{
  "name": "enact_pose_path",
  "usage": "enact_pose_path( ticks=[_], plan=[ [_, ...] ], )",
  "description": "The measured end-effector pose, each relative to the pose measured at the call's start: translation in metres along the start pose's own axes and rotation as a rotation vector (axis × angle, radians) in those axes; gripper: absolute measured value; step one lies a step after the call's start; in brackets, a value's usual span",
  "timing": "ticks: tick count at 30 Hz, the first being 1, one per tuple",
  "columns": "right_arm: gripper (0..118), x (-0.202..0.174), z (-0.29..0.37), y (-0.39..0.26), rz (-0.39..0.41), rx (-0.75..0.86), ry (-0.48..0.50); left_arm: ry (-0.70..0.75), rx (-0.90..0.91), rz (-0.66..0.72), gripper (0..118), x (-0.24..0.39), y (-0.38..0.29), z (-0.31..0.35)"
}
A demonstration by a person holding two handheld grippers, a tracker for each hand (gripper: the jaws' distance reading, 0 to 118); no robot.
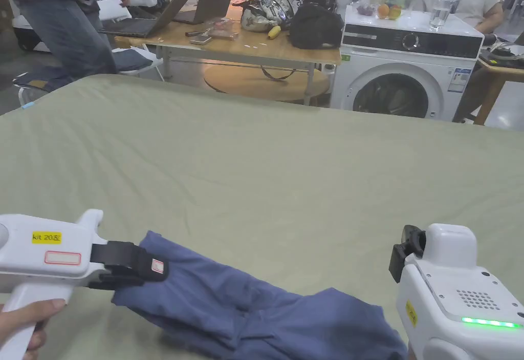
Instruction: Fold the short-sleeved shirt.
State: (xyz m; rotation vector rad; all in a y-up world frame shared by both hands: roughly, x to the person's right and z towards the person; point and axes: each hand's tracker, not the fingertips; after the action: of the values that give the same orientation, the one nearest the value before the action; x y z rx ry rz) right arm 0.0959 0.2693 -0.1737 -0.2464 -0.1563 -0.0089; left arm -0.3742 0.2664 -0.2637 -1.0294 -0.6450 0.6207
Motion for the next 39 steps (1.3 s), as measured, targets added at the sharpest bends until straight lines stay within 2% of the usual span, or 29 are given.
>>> enact_pose_path(
  ticks=[5, 12, 18, 22, 28, 35, 37, 38, 39],
  plan=[
    [0, -0.010, -0.004, 0.001, 0.008, -0.005, 0.026, 0.164, 0.010, -0.023, 9, 0.010, 0.006, 0.013],
    [0, -0.008, -0.003, -0.003, 0.013, -0.021, 0.027, 0.110, -0.037, -0.100, 9, 0.069, -0.001, -0.019],
    [0, 0.001, 0.001, -0.006, 0.012, -0.031, 0.008, 0.057, -0.145, -0.150, 9, 0.122, -0.011, -0.083],
    [0, 0.009, 0.003, -0.008, 0.009, -0.038, -0.007, 0.124, -0.225, -0.198, 9, 0.144, -0.018, -0.145],
    [0, 0.020, 0.005, -0.012, -0.001, -0.052, -0.029, 0.213, -0.306, -0.190, 9, 0.164, -0.038, -0.227],
    [0, 0.029, 0.005, -0.016, -0.004, -0.066, -0.045, 0.247, -0.318, -0.167, 9, 0.160, -0.044, -0.257],
    [0, 0.030, 0.004, -0.017, -0.005, -0.070, -0.047, 0.181, -0.335, -0.140, 28, 0.158, -0.042, -0.252],
    [0, 0.030, 0.004, -0.017, -0.008, -0.073, -0.046, 0.132, -0.354, -0.122, 42, 0.156, -0.040, -0.248],
    [0, 0.030, 0.003, -0.018, -0.010, -0.076, -0.044, 0.098, -0.367, -0.107, 49, 0.155, -0.039, -0.243]
  ],
)
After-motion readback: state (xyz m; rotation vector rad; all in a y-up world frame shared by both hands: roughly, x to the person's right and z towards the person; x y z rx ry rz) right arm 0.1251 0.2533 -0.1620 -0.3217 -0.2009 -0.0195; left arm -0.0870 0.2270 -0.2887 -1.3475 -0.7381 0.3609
